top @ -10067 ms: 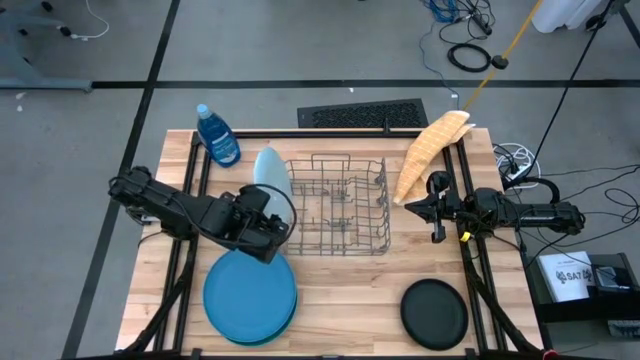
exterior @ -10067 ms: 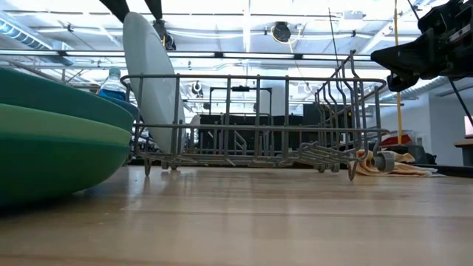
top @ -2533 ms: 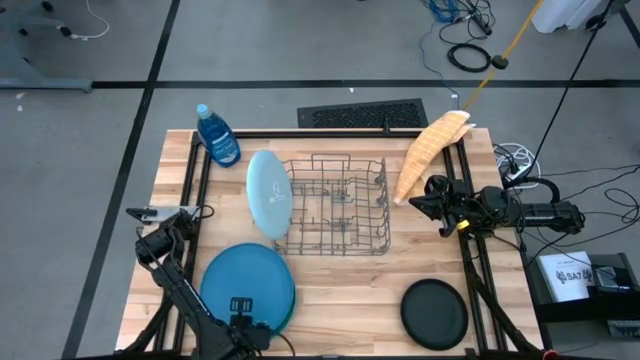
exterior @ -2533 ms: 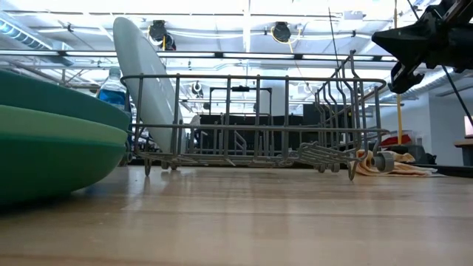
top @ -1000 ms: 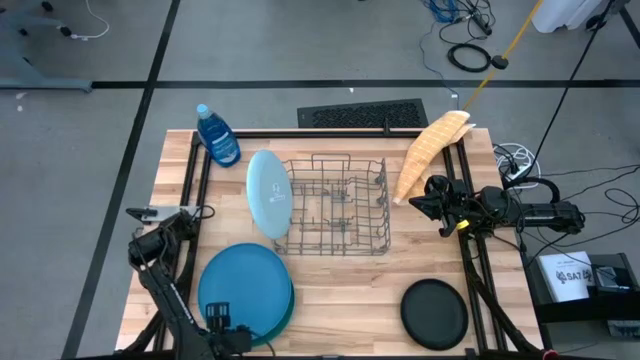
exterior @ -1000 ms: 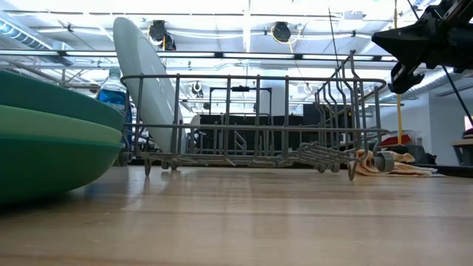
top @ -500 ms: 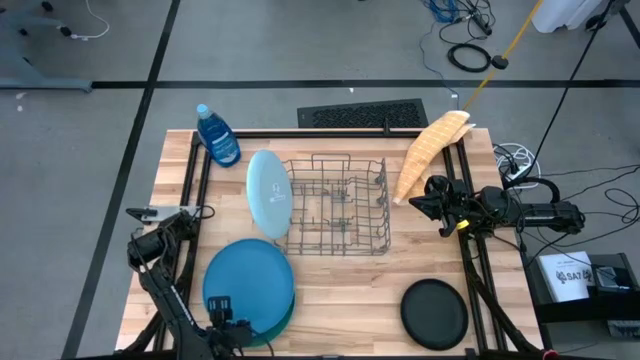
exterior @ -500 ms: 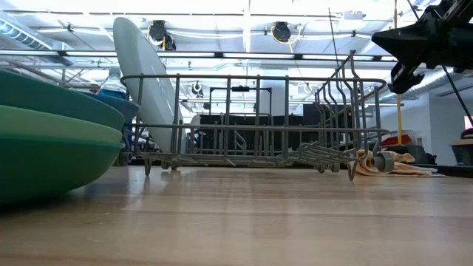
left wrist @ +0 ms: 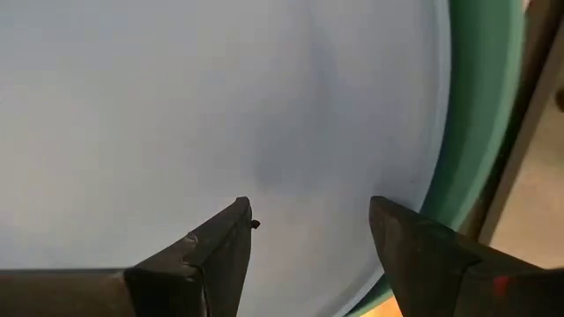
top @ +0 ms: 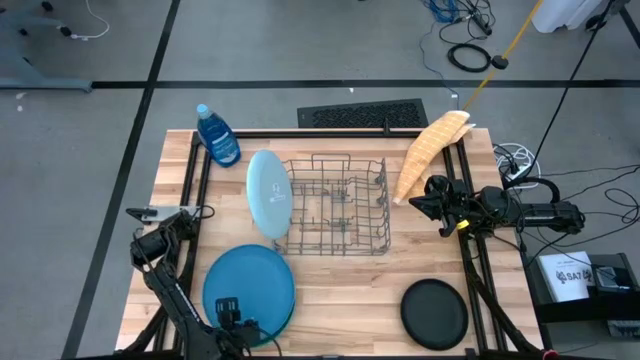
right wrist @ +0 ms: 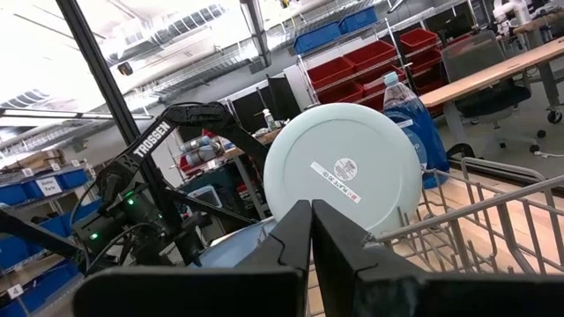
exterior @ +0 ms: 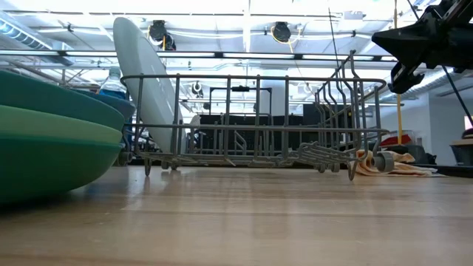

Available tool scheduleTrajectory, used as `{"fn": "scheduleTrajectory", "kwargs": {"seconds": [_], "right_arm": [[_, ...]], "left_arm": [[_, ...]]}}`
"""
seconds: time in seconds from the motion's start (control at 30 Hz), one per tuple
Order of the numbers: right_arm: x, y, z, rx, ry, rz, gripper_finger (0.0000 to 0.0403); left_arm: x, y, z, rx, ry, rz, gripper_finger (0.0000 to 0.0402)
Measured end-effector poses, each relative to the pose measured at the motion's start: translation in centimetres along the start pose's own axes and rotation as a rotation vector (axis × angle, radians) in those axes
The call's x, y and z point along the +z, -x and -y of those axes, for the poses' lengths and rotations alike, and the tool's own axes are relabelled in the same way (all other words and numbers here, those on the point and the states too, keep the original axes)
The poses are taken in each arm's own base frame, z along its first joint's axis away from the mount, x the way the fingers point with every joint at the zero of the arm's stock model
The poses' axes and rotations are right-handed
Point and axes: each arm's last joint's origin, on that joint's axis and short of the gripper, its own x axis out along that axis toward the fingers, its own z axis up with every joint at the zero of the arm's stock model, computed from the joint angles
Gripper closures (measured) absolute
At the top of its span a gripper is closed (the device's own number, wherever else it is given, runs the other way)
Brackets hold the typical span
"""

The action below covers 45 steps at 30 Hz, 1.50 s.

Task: Sort dishes
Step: Put the blue plate into the dish rack

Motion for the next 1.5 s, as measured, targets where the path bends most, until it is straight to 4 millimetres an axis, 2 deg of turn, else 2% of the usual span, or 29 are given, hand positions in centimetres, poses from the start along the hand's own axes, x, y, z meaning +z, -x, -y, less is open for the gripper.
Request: {"fn": "scheduleTrajectory", "kwargs": {"seconds": [0.2,0.5,0.63,0.87,1.13,1.5], "right_arm": [[0.0,0.0,0.0,0.000,0.001,0.000,0.0394],[0.0,0.0,0.0,0.000,0.001,0.000,0.0394],[0.0,0.0,0.0,0.000,0.001,0.000,0.0394],[0.0,0.0,0.0,0.000,0.001,0.000,0.0394],[0.0,0.0,0.0,0.000,0.001,0.000,0.0394],[0.0,0.0,0.0,0.000,0.005,0.000,0.0394]], "left_arm": [[0.0,0.0,-0.6,0.047,0.024,-0.023,0.0172],[0.7,2.4,-0.3,0.018,0.033,0.090,0.0172],[1.0,2.3,0.5,-0.062,0.000,0.117,0.0172],[1.1,2.2,0.3,-0.043,-0.007,0.115,0.0172],[0.8,0.5,0.4,-0.048,-0.024,0.083,0.0172],[0.8,0.6,0.5,-0.060,-0.007,0.069,0.0172]]}}
